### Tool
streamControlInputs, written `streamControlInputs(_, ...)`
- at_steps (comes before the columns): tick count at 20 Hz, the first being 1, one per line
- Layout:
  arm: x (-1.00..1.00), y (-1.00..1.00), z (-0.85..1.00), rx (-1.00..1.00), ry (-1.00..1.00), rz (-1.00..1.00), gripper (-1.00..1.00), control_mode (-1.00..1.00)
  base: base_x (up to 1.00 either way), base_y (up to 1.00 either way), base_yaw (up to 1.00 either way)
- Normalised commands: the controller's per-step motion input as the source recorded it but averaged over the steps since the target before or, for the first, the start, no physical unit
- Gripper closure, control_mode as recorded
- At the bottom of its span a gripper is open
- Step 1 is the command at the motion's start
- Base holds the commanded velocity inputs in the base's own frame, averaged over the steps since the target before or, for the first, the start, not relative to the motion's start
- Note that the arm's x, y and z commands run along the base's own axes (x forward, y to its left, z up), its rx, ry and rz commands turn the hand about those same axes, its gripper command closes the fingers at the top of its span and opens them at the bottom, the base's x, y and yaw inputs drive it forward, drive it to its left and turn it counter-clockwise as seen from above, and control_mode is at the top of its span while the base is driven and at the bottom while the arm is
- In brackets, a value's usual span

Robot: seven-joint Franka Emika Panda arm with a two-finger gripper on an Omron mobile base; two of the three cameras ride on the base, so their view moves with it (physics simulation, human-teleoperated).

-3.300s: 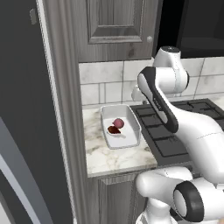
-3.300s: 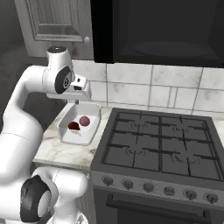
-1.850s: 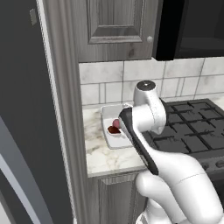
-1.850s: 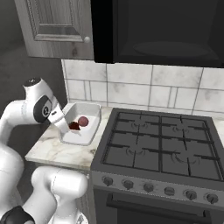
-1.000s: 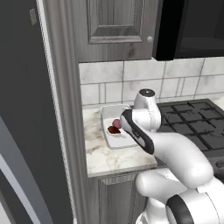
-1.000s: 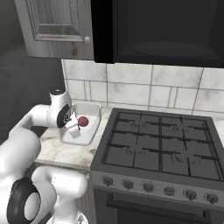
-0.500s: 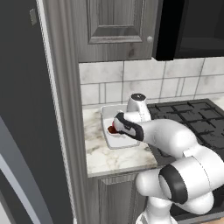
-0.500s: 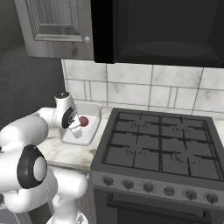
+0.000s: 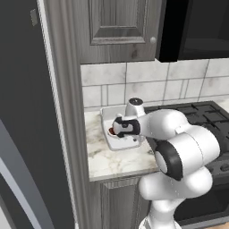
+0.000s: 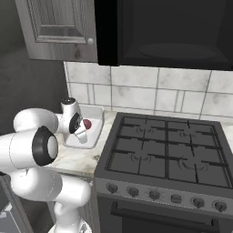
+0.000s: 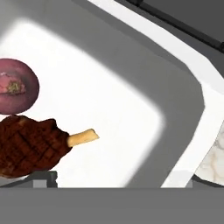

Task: Place the tupperware on the second highest shelf of the fridge. Make space for the tupperware among the existing items by rearranging them on the shelves if needed. Close the fridge door when finished.

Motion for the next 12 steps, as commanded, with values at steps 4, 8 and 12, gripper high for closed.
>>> streamControlInputs(4,0.18,0.06,-0.27,0.00,0.00,0.00,1.00,-1.00,0.00,0.00,0.00)
streamControlInputs(8,0.00,0.00,0.00,0.00,0.00,0.00,1.00,-1.00,0.00,0.00,0.00)
streamControlInputs(12,-0.43,-0.33,0.23,0.02,0.00,0.00,1.00,-1.00,0.00,0.00,0.00)
